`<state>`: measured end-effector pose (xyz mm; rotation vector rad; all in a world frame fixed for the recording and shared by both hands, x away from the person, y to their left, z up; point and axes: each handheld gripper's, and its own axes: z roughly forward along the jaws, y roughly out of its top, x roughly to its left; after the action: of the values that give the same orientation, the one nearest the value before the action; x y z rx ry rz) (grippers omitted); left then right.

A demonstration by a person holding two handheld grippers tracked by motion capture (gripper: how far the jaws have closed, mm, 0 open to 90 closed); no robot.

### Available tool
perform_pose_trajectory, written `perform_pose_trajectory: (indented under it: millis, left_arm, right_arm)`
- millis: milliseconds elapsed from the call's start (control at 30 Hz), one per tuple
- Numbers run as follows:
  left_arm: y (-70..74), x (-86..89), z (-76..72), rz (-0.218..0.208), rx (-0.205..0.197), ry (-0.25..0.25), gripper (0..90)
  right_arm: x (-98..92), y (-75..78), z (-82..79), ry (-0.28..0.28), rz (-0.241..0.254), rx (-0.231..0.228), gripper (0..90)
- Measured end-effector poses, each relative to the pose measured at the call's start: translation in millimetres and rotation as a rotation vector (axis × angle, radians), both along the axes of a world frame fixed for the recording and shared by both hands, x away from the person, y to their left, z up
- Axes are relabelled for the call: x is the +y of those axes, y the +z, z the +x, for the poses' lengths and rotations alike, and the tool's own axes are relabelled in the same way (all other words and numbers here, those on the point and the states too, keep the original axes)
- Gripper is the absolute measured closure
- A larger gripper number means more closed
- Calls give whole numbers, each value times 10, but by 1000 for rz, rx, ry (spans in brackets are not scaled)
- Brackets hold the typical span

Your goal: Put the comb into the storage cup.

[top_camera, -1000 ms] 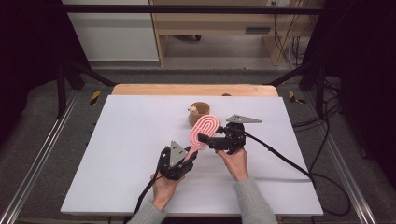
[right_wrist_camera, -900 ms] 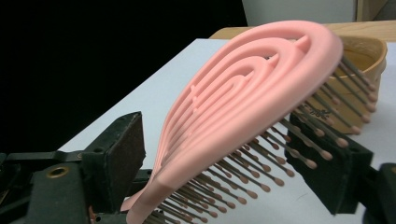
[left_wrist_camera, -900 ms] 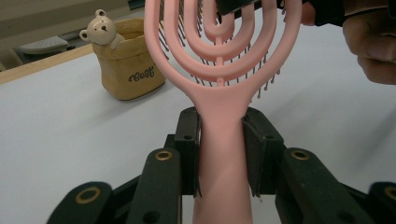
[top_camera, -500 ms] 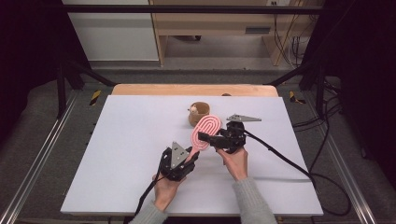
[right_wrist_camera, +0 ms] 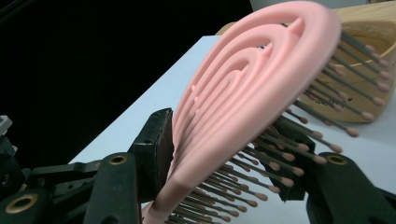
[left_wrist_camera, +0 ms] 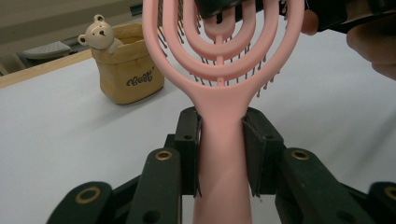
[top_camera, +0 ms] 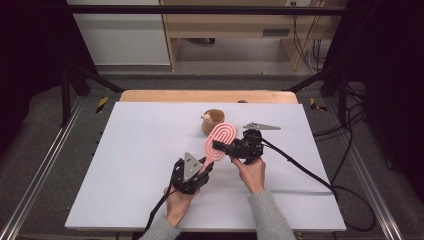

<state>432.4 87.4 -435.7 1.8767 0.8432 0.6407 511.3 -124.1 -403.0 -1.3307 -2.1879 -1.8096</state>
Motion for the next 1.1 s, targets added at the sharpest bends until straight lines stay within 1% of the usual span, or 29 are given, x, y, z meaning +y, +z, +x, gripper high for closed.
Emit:
perform_pose_trajectory:
  millis: [167, 367, 567, 700, 933, 1100]
  left_arm:
    - [-16, -2, 1, -2, -4, 2, 690]
    - [-20, -7, 4, -2, -6, 5, 689]
    - [-29, -14, 11, -4, -11, 10, 688]
    - [-31, -16, 14, -5, -12, 12, 689]
    - [-40, -26, 25, -7, -9, 13, 689]
    - [-41, -27, 26, -12, -9, 9, 689]
  right_arm:
    - [3, -1, -8, -1, 4, 5, 500]
    - [1, 3, -8, 11, 18, 7, 529]
    - [0, 12, -15, 20, 38, 7, 563]
    - [3, 13, -19, 37, 57, 10, 590]
    - [1, 19, -31, 50, 66, 9, 614]
    - [-1, 22, -38, 61, 74, -1, 621]
